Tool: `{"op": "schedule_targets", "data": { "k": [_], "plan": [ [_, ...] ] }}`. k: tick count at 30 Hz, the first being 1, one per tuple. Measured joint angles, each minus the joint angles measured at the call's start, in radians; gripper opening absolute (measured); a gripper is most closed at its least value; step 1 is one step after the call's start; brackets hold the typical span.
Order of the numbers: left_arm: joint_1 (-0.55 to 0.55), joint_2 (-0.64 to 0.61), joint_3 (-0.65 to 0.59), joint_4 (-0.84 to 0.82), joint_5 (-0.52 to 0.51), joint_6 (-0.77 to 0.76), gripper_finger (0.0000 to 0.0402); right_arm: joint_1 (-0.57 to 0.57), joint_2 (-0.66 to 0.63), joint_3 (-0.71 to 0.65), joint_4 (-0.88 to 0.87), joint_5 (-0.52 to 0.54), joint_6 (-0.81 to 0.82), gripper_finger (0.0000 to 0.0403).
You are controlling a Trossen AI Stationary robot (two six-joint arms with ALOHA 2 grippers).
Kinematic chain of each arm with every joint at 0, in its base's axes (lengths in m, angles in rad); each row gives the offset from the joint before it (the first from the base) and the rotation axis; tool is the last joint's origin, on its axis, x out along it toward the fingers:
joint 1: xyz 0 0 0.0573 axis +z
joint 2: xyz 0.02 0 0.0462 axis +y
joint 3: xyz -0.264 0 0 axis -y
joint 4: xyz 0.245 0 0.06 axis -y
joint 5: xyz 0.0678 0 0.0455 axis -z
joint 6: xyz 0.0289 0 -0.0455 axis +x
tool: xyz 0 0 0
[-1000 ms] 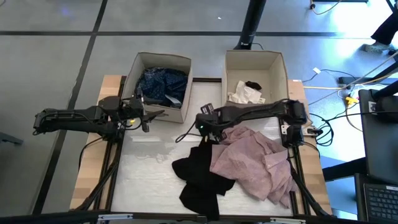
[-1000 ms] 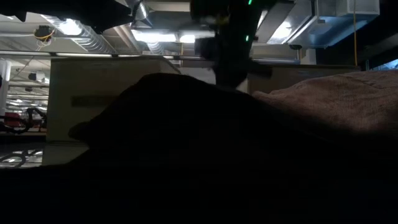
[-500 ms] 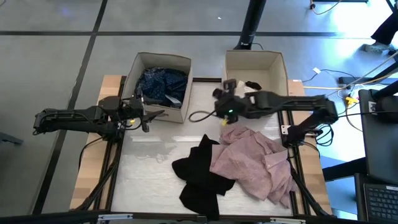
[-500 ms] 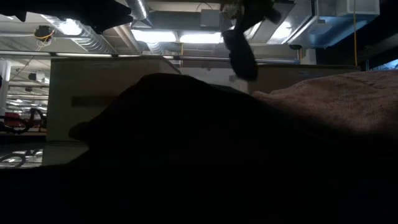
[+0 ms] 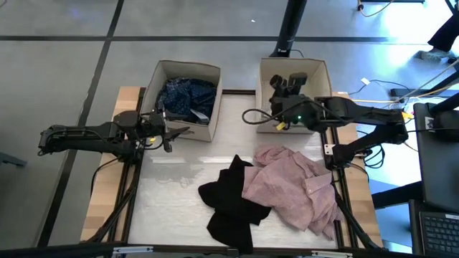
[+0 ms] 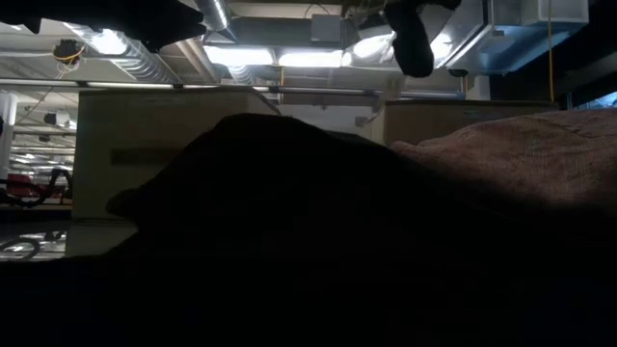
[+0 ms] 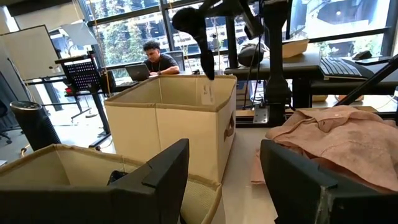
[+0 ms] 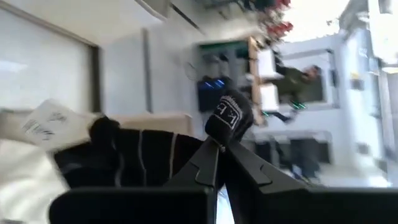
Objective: Sort clothes
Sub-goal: Put the black sock into the right laundry organizer, then put the black shirt into the right laundry organizer
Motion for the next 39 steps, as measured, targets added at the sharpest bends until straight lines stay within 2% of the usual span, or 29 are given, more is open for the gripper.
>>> {"op": "schedule_targets", "data": {
  "k": [3,7,14,16,19,24,26,29,33,39],
  "plan": [
    [0.000,0.000,0.000,0.000,0.000,0.000,0.0189,-0.030,-0.004,0.000,-0.029,0.067,-0.002,0.0023],
    [0.000,0.000,0.000,0.000,0.000,0.000,0.0189,-0.113,-0.005,-0.005,-0.101,0.050,0.047,0.0024],
    [0.000,0.000,0.000,0.000,0.000,0.000,0.0189,-0.282,-0.005,-0.071,-0.149,-0.244,0.167,0.0026],
    [0.000,0.000,0.000,0.000,0.000,0.000,0.0189,-0.312,-0.004,-0.092,-0.150,-0.303,0.190,0.0039],
    [0.000,0.000,0.000,0.000,0.000,0.000,0.0189,-0.335,-0.004,-0.110,-0.151,-0.360,0.221,0.0079],
    [0.000,0.000,0.000,0.000,0.000,0.000,0.0189,-0.331,-0.004,-0.092,-0.162,-0.394,0.234,0.0176],
    [0.000,0.000,0.000,0.000,0.000,0.000,0.0189,-0.331,-0.004,-0.068,-0.164,-0.471,0.235,0.0212],
    [0.000,0.000,0.000,0.000,0.000,0.000,0.0189,-0.322,-0.004,-0.044,-0.127,-0.641,0.257,0.0250],
    [0.000,0.000,0.000,0.000,0.000,0.000,0.0189,-0.232,0.001,-0.043,-0.025,-0.798,0.269,0.0275],
    [0.000,0.000,0.000,0.000,0.000,-0.003,0.0189,-0.030,0.070,-0.042,0.080,-0.815,0.255,0.0280]
  ]
}}
